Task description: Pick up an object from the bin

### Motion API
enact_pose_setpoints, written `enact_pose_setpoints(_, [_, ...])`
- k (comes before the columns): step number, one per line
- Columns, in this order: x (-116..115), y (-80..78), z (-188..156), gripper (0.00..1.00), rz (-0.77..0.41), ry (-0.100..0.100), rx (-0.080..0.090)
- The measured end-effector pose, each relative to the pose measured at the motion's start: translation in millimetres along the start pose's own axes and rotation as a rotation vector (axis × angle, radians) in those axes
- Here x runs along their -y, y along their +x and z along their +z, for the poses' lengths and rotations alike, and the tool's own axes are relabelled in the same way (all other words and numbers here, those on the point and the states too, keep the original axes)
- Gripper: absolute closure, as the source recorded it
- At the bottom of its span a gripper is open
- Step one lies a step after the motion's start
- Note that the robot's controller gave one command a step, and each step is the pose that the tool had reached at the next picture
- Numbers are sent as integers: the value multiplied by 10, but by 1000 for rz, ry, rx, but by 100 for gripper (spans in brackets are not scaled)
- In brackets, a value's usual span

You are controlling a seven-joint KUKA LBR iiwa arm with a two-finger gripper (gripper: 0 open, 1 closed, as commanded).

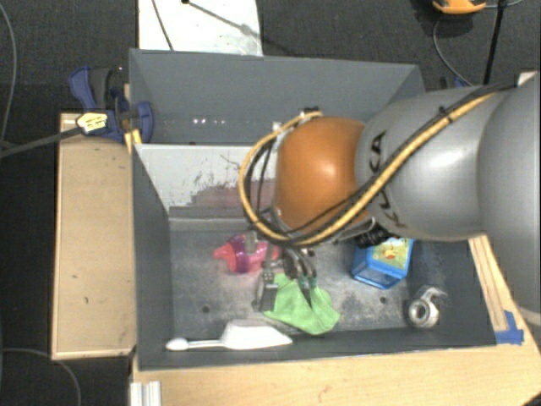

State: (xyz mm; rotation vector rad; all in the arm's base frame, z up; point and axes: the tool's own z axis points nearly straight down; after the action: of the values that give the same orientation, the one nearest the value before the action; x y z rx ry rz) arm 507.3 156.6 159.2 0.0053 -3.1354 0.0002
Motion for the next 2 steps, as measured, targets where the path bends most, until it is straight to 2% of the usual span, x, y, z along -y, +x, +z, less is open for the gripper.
enact_pose_setpoints(1, [9,-19,-46,0,6,-1,8])
enact_pose_setpoints(2, [397,-574,668,0,-71,-2,19])
